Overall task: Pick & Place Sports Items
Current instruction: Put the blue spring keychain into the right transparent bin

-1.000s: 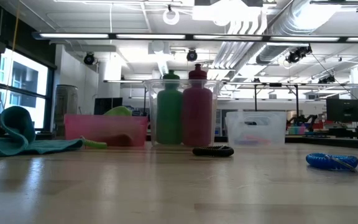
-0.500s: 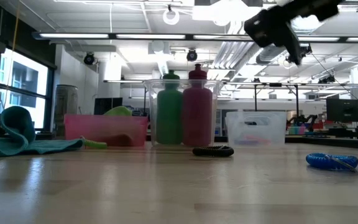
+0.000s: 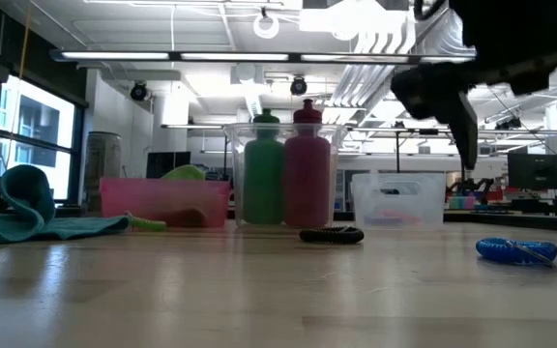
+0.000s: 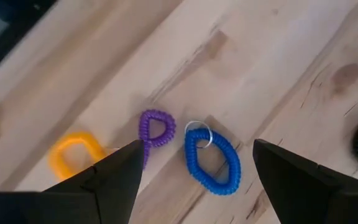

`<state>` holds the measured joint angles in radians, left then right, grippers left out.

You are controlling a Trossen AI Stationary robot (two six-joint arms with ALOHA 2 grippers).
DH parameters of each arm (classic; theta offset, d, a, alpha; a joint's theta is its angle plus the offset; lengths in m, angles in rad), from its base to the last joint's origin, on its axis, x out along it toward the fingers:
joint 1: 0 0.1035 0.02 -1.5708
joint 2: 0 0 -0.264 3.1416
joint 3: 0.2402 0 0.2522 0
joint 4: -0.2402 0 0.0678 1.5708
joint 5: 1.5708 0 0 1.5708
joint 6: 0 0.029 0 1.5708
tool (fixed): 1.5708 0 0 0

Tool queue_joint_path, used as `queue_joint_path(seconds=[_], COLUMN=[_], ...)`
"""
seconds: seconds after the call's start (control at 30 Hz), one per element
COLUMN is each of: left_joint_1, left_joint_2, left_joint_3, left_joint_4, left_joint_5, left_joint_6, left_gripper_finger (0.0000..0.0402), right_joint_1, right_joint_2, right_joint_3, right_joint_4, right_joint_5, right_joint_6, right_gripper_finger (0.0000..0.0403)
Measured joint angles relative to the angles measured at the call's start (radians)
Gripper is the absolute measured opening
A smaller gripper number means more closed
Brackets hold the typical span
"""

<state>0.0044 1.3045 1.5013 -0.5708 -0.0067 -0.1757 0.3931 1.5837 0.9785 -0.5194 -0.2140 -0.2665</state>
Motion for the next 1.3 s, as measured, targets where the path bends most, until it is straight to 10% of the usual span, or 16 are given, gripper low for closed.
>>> queue_joint_path(seconds=[1.3], left_joint_1=[0.000], left_joint_2=[0.000], left_joint_3=[0.000], left_joint_4=[0.006], left_joint_5=[-0.015], left_joint_6=[-0.069], left_gripper_finger=[0.0216], right_joint_1=[0.000], right_joint_2=[0.040], right_joint_3=[-0.308], right_joint_4=[0.459], right_joint_5=[0.031], right_joint_6=[0.060], right_gripper_finger=[0.0281])
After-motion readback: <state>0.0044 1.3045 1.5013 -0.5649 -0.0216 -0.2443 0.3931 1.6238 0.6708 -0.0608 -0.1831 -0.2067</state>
